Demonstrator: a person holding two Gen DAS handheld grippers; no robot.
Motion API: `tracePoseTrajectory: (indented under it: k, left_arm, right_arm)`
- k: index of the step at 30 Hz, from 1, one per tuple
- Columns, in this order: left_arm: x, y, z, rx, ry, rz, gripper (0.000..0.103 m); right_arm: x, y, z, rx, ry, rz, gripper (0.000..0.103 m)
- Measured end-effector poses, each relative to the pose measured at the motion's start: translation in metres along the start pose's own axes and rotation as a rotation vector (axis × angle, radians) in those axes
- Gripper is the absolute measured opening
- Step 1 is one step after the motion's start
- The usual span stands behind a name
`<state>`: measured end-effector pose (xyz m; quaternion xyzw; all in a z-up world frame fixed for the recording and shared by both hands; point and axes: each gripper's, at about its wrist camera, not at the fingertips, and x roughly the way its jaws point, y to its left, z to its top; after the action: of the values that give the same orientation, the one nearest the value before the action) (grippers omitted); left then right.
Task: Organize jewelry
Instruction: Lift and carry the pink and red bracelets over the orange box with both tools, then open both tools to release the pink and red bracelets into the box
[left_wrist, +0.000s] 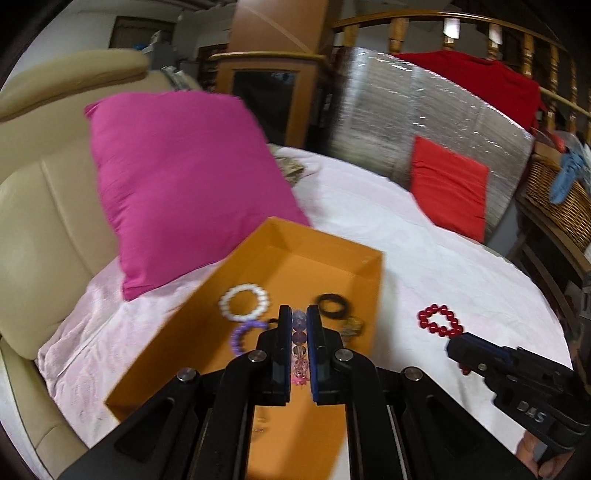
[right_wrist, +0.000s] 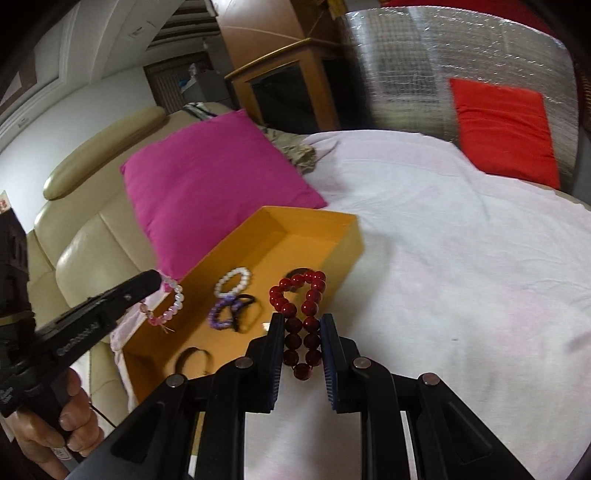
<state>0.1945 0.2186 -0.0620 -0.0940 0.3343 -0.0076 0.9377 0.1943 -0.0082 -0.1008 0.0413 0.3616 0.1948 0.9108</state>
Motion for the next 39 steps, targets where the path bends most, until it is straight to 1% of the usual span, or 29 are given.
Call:
tracePoseTrajectory:
  k: [2,5,8,11,14,20,28,36,39]
  left_arm:
    - [0.008,0.02,0.0,-0.033,0.025,0.036,0.008]
    - [0.018,0.046,-0.001,-0.079,0.062,0.069,0.008]
    - [0.03,0.065,-0.004,-0.123,0.106,0.097,0.008]
    - [0.041,0.074,-0.008,-0.139,0.148,0.112,0.008]
    - [0.047,0.081,-0.014,-0.151,0.181,0.126,0.008]
    - [0.06,0.092,-0.02,-0.167,0.237,0.17,0.008]
    - [0.071,0.09,-0.026,-0.143,0.276,0.216,0.008]
    - [0.081,0.097,-0.031,-0.144,0.311,0.254,0.008]
    - [0.082,0.099,-0.033,-0.145,0.319,0.259,0.008]
  right_arm:
    - [0.008,0.012,0.002,-0.001,0.01,0.023,0.021]
    - [0.019,0.027,0.003,-0.004,0.024,0.048,0.021]
    - [0.032,0.041,0.001,-0.009,0.045,0.069,0.021]
    - [0.046,0.055,-0.002,-0.015,0.078,0.086,0.021]
    - [0.056,0.069,-0.007,-0.032,0.107,0.099,0.021]
    - [0.073,0.087,-0.022,-0.075,0.151,0.086,0.021]
    - [0.084,0.085,-0.029,-0.085,0.174,0.062,0.021]
    - [0.102,0.086,-0.037,-0.094,0.225,0.041,0.021]
    - [0.104,0.085,-0.037,-0.095,0.223,0.033,0.022]
